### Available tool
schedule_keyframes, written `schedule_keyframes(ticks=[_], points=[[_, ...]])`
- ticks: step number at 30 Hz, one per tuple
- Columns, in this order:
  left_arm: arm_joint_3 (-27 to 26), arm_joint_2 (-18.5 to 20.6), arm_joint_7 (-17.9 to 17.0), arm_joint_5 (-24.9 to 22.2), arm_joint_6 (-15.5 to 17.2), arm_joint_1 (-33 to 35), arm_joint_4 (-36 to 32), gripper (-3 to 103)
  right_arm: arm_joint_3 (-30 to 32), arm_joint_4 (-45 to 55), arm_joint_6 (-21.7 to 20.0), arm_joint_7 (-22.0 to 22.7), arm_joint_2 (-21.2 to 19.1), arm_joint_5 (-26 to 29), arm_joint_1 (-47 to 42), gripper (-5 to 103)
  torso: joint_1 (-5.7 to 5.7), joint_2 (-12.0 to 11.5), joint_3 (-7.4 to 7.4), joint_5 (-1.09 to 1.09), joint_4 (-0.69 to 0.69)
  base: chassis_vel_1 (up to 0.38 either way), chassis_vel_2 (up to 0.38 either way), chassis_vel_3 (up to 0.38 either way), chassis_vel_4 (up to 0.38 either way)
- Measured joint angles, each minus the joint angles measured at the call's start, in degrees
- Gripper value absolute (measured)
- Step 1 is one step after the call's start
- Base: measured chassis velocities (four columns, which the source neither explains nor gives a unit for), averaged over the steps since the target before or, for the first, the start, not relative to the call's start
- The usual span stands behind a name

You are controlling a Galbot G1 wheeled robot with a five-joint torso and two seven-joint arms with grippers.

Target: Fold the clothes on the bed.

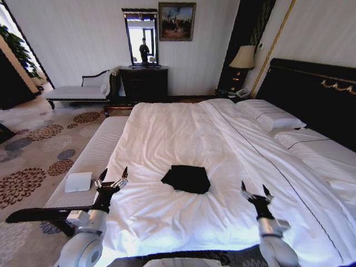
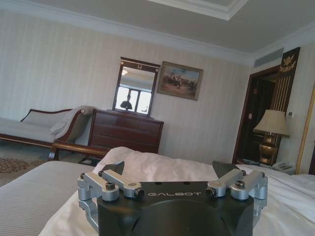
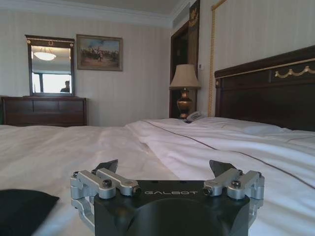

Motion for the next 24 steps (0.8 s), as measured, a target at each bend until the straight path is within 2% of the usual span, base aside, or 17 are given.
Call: schedule_keyframes(ticks=[24], points=[[0.00, 0.00, 0.00, 0.00, 0.00, 0.00, 0.00, 100, 0.52, -0.39, 0.71, -0.84, -0.18, 0.69, -0.79, 100, 0.00, -0.01, 0.01, 0.00, 0.02, 0.000, 0.000, 0.000, 0.000]])
